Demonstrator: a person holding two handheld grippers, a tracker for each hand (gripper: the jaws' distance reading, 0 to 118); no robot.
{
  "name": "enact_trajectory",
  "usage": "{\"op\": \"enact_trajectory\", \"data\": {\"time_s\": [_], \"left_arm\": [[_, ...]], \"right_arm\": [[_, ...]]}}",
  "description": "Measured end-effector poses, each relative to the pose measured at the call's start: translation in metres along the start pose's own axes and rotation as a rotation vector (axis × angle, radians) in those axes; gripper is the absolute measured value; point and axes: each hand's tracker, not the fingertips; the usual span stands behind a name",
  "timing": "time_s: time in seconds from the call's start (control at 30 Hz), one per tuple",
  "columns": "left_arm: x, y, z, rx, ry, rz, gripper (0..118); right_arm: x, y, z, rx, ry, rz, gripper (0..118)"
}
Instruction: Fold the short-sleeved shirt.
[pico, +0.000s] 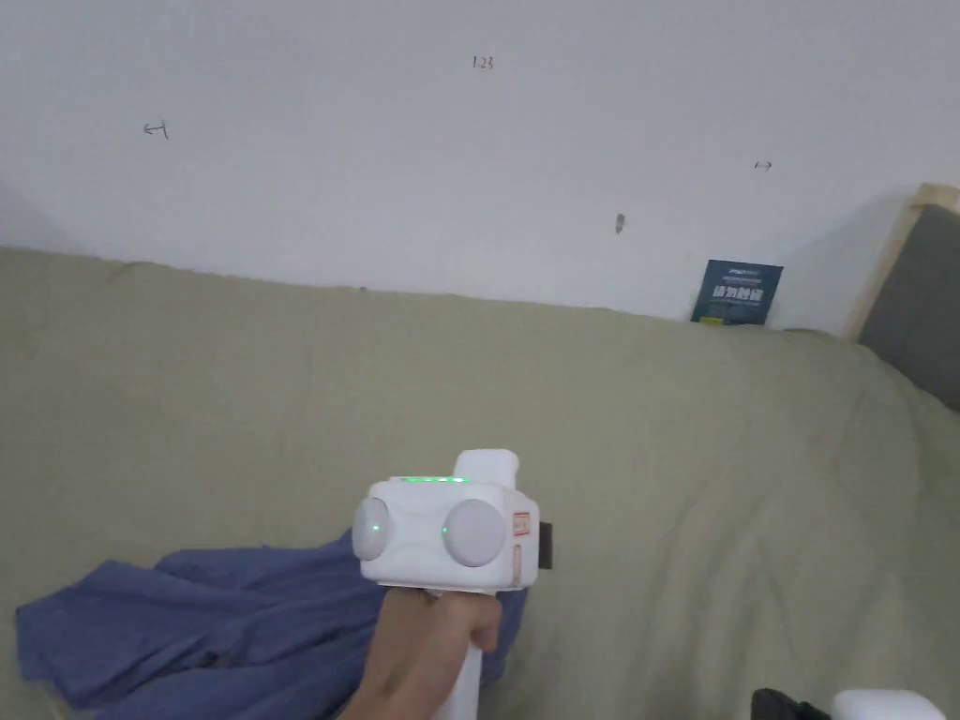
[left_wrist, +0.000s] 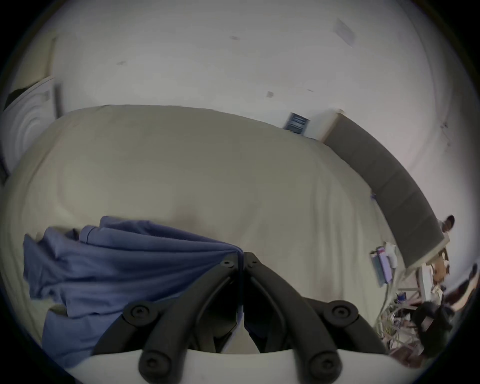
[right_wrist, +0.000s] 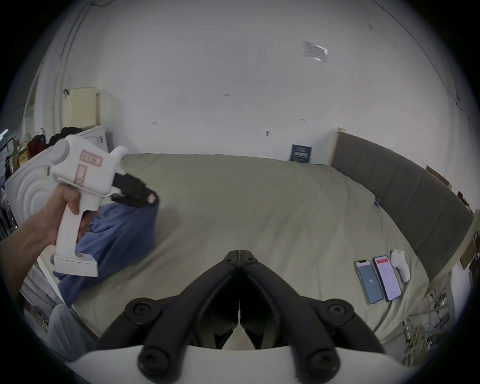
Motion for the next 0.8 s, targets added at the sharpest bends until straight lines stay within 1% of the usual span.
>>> {"op": "enact_trajectory", "data": {"time_s": [0.13, 0.23, 0.27, 0.33, 0.4, 0.47, 0.5, 0.53, 0.57, 0.6, 0.63, 0.67, 0.7, 0.73, 0.8], "left_arm": [[0.073, 0.010, -0.044, -0.027, -0.119, -0.075, 0], [0.107, 0.003, -0.067, -0.039, -0.143, -0.129, 0], [0.111, -0.005, -0.074, -0.048, -0.120, -0.149, 0], [0.109, -0.026, -0.092, -0.110, -0.012, -0.213, 0], [0.099, -0.045, -0.111, -0.186, 0.091, -0.242, 0], [0.085, -0.059, -0.123, -0.239, 0.120, -0.204, 0], [0.077, -0.062, -0.125, -0.239, 0.101, -0.189, 3], [0.073, -0.064, -0.123, -0.233, 0.096, -0.179, 17], [0.070, -0.065, -0.119, -0.218, 0.089, -0.181, 74], [0.067, -0.065, -0.113, -0.209, 0.082, -0.170, 118], [0.063, -0.062, -0.108, -0.215, 0.082, -0.167, 115], [0.062, -0.065, -0.095, -0.233, 0.078, -0.195, 110], [0.058, -0.059, -0.081, -0.154, 0.066, -0.170, 109], [0.053, -0.058, -0.067, -0.168, 0.083, -0.165, 108], [0.043, -0.057, -0.031, -0.131, 0.080, -0.155, 109]], "right_arm": [[0.025, -0.004, -0.007, -0.019, -0.055, -0.030, 0], [0.041, -0.010, -0.013, -0.034, -0.083, -0.068, 0], [0.045, -0.012, -0.015, -0.039, -0.090, -0.076, 0], [0.052, -0.016, -0.019, -0.048, -0.096, -0.087, 0], [0.055, -0.020, -0.023, -0.057, -0.100, -0.096, 0], [0.056, -0.023, -0.026, -0.065, -0.096, -0.103, 0], [0.056, -0.024, -0.027, -0.070, -0.098, -0.109, 0], [0.056, -0.024, -0.027, -0.070, -0.094, -0.115, 0], [0.055, -0.025, -0.027, -0.067, -0.091, -0.120, 0], [0.053, -0.025, -0.027, -0.066, -0.093, -0.122, 0], [0.052, -0.024, -0.027, -0.067, -0.092, -0.122, 0], [0.050, -0.023, -0.025, -0.065, -0.093, -0.122, 0], [0.048, -0.022, -0.023, -0.059, -0.091, -0.125, 0], [0.046, -0.021, -0.020, -0.052, -0.078, -0.126, 0], [0.040, -0.018, -0.015, -0.044, -0.077, -0.122, 0]]}}
